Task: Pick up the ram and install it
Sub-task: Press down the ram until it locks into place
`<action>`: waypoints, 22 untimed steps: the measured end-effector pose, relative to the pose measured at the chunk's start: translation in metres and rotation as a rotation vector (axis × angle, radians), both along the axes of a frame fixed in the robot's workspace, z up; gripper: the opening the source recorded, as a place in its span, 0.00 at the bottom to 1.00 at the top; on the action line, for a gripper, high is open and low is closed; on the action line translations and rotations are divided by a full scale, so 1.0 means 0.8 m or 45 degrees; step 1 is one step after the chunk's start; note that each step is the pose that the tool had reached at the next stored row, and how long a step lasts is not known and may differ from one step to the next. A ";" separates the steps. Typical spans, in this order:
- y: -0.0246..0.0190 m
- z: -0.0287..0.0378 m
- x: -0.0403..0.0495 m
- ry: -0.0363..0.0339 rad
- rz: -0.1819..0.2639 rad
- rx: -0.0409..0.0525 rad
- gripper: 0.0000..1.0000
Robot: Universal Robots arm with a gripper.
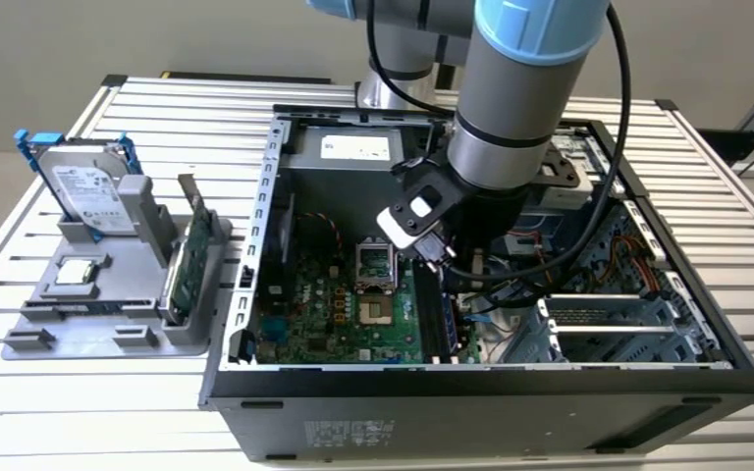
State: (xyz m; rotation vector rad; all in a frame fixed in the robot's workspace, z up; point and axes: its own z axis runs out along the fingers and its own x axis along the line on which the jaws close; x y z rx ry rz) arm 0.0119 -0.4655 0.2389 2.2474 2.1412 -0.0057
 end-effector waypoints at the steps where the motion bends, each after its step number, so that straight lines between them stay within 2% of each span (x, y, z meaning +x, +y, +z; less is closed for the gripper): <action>1: 0.0000 0.0000 0.000 0.0000 0.001 0.000 0.00; 6: 0.0000 -0.0005 0.000 0.0000 0.002 0.000 0.00; 13: 0.0000 -0.0080 0.000 0.0000 0.002 0.000 0.00; 22: 0.0000 -0.0132 0.000 0.0000 0.002 0.000 0.00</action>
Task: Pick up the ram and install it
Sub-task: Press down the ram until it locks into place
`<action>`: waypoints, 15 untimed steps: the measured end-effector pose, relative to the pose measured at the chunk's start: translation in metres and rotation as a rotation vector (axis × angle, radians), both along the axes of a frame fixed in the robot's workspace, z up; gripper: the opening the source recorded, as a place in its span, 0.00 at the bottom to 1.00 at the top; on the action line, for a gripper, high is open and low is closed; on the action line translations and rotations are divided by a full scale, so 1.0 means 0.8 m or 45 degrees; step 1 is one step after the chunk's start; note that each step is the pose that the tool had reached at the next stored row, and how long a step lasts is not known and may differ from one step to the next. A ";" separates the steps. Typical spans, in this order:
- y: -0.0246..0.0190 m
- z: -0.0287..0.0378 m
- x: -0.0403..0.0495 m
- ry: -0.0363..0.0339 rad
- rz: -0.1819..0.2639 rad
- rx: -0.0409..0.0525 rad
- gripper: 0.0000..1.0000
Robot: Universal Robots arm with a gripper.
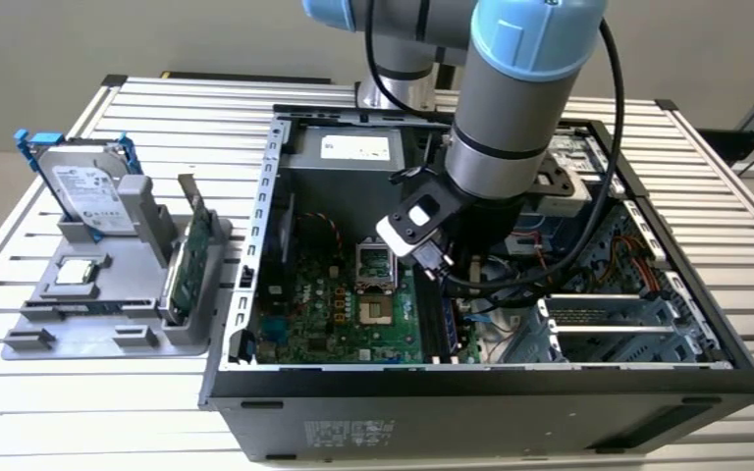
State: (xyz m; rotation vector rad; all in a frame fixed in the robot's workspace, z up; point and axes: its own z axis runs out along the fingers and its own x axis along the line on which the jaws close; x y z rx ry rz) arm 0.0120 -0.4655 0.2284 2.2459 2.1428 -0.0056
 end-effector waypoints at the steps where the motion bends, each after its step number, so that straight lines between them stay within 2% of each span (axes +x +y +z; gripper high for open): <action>1: 0.0000 -0.0005 0.000 0.0000 0.000 0.000 0.00; 15: 0.0000 -0.0046 0.000 0.0001 0.000 0.000 0.00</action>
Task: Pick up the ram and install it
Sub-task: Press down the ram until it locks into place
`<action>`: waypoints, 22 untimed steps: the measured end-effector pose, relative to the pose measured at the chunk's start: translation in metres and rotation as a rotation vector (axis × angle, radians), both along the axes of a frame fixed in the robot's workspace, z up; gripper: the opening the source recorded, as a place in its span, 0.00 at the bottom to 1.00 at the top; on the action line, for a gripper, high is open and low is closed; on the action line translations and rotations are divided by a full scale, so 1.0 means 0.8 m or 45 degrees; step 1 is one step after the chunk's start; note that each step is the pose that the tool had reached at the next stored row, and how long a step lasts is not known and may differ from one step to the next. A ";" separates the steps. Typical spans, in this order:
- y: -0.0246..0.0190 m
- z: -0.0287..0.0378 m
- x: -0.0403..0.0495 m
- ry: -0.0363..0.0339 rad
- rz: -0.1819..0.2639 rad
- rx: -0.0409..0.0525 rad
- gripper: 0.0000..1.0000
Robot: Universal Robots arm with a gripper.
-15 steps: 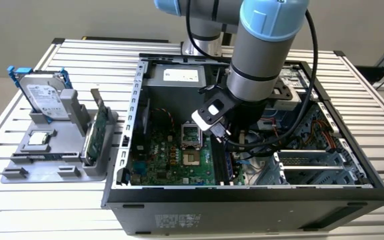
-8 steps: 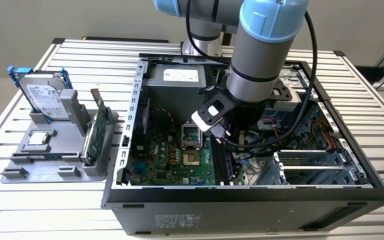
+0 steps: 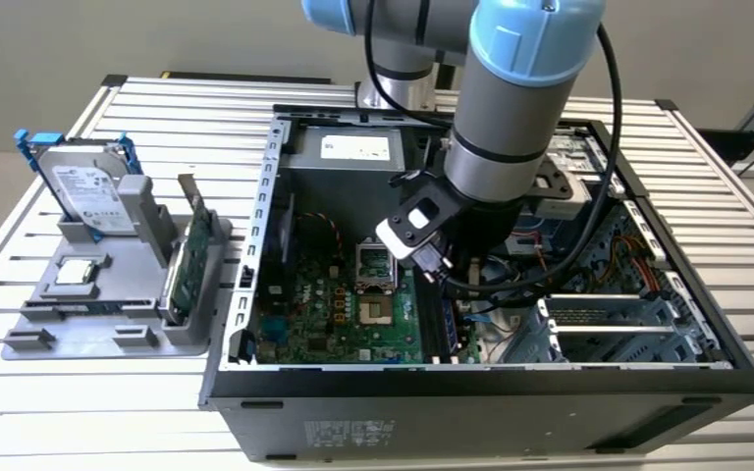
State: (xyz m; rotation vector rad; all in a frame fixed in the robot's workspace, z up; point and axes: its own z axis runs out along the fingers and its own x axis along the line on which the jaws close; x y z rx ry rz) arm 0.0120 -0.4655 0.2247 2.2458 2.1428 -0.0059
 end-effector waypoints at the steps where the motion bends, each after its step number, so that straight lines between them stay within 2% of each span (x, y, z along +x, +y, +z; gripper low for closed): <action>1: 0.0000 -0.0003 0.000 0.0000 0.000 0.000 0.00; 16: -0.0001 -0.0080 0.000 0.0004 0.000 -0.001 0.00; 22: 0.0000 -0.0087 0.000 0.0007 0.000 0.000 0.00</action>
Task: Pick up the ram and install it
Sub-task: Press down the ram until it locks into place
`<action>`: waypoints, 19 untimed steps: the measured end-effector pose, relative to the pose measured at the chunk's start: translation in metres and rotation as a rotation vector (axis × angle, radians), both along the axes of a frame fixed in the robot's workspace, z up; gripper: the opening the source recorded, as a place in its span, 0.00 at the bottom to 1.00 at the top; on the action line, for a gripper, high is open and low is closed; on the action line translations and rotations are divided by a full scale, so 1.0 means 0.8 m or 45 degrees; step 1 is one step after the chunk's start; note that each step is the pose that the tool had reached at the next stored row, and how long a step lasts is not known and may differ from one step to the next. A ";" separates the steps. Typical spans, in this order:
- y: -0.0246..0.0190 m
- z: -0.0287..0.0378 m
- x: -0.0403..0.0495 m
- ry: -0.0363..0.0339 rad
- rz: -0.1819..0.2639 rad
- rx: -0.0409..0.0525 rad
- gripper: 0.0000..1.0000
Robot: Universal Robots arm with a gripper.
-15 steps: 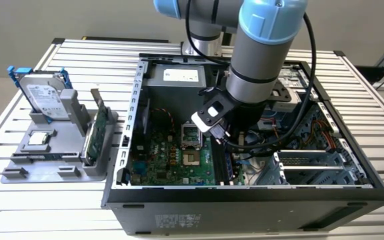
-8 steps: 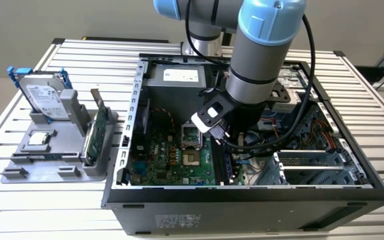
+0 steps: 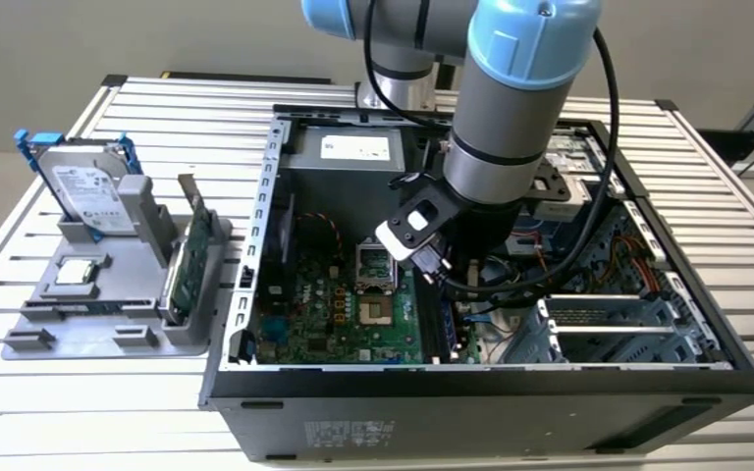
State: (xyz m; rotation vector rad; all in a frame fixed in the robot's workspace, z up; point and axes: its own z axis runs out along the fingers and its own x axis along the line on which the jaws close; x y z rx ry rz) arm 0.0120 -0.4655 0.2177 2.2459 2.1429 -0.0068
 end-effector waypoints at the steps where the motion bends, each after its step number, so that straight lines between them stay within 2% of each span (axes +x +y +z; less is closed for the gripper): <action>1: 0.0000 0.0000 0.000 -0.0001 0.000 0.000 0.00; 19: 0.0000 -0.0001 0.000 0.0002 0.000 -0.001 0.00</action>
